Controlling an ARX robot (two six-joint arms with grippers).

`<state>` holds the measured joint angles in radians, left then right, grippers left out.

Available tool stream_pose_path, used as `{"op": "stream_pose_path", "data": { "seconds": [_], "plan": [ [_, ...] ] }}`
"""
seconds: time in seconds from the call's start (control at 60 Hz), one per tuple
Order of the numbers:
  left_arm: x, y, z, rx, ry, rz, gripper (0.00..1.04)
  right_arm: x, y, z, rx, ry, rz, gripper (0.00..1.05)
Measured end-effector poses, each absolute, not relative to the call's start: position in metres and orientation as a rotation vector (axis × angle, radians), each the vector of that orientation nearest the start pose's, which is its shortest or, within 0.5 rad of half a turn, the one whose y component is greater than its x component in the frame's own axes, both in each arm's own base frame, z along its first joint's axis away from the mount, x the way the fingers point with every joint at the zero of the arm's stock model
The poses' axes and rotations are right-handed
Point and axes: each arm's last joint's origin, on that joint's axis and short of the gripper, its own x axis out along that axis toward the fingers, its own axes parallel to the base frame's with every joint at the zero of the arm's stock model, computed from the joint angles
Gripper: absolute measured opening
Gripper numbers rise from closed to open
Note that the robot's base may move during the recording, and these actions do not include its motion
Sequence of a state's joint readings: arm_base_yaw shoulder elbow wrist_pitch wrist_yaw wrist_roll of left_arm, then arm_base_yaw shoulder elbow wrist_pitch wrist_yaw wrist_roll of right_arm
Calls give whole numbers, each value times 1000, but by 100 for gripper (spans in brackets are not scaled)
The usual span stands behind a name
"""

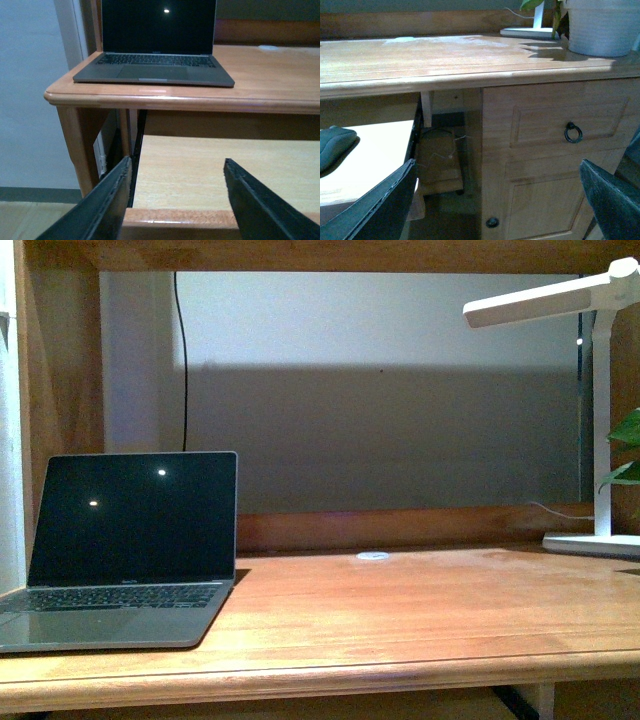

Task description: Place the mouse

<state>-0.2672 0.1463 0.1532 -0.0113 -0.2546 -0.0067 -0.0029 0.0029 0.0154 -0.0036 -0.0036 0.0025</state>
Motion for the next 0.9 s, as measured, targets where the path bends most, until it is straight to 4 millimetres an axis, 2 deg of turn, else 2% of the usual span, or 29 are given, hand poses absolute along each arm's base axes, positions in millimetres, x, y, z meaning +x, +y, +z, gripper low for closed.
{"op": "stream_pose_path", "data": {
  "seconds": [0.15,0.283,0.867,0.9],
  "plan": [
    [98,-13,193,-5,8,-12,32,97,0,168,2,-9,0,97],
    [98,-2,187,-7,1,-5,3,97,0,168,2,-9,0,97],
    [97,0,166,-7,1,-2,3,97,0,168,2,-9,1,97],
    [97,0,166,-7,-1,-3,3,97,0,167,17,22,42,97]
  ]
}}
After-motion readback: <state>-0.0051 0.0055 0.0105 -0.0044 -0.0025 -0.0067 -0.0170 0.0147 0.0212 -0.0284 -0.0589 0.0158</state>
